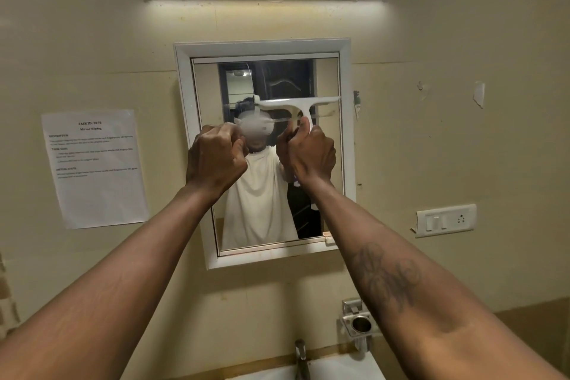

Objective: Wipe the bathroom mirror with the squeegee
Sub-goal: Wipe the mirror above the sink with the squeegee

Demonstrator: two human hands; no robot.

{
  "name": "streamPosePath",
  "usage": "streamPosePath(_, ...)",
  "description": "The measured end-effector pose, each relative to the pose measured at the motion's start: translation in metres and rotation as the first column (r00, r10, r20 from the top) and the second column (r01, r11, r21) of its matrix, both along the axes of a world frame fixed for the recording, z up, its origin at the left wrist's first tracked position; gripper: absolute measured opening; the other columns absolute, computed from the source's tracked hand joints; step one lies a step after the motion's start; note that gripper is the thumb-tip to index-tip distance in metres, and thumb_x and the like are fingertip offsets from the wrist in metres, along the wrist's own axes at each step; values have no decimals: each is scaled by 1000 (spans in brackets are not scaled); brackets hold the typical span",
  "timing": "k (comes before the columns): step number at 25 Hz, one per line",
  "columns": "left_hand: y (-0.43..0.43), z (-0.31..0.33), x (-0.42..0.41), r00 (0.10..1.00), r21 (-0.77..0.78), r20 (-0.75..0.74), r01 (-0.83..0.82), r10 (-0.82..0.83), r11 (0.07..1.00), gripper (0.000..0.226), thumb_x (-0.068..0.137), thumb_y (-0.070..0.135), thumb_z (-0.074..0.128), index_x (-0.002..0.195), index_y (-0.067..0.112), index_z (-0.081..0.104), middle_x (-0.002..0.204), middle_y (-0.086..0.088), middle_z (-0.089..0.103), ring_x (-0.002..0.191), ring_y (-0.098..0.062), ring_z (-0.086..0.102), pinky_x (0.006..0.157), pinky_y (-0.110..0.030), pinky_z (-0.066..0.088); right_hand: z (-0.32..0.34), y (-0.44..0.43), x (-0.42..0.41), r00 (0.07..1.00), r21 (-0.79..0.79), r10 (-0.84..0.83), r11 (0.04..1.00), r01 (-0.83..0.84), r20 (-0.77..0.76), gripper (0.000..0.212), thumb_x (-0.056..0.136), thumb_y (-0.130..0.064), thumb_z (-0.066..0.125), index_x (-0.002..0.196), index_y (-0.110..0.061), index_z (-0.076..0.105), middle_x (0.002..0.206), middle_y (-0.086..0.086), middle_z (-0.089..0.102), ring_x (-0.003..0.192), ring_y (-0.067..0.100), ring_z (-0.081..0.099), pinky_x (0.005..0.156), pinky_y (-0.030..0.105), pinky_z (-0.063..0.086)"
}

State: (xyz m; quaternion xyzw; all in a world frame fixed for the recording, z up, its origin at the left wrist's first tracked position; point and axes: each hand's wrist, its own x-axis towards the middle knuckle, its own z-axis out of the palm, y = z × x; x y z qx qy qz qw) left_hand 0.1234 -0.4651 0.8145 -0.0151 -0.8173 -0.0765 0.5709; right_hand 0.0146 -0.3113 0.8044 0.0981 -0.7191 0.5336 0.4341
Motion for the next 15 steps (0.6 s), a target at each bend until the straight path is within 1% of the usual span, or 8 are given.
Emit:
streamPosePath(2,-1,10,-1,1000,2,-9,-7,7,1000,24,93,23,63,114,13,69,104,-8,73,106,-28,63,86,-42,56,26,-3,3,999,-7,1,1000,-2,-53,48,110,-48,35,88,-17,63,64,-14,51,53,-2,50,46,18,30)
streamPosePath(5,-4,19,-4,1000,-3,-16,-17,17,1000,24,93,26,63,113,14,69,105,-8,73,107,-27,62,87,-41,56,60,-14,5,994,12,19,1000,-18,-105,46,112,-44,37,92,-14,65,70,-9,57,54,1,54,46,18,34)
streamPosePath(7,-8,22,-4,1000,0,-22,-16,16,1000,25,92,25,63,114,15,70,106,-8,73,108,-28,62,88,-41,56,74,-26,6,994,32,8,999,-5,-113,46,112,-43,37,93,-13,66,73,-7,59,54,0,50,46,18,32)
streamPosePath(10,-16,25,-3,1000,-2,-20,-21,21,1000,25,92,24,63,114,15,70,107,-7,73,108,-26,62,88,-42,56,84,-42,4,996,58,-2,998,8,-90,48,112,-42,35,96,-12,69,76,-4,62,56,0,50,46,18,28)
streamPosePath(13,-26,27,-1,999,-6,-27,-20,20,1000,24,93,24,63,114,14,70,108,-8,73,108,-27,63,89,-42,56,84,-50,-1,997,53,0,999,4,-79,50,112,-42,34,98,-10,69,79,-2,64,63,8,59,47,18,30)
streamPosePath(15,-33,28,0,999,0,-46,-23,23,1000,24,93,24,62,114,13,70,107,-8,74,107,-27,63,89,-41,56,83,-52,-2,997,39,-18,999,21,-81,49,113,-41,34,97,-10,69,76,-3,62,59,5,55,46,18,29)
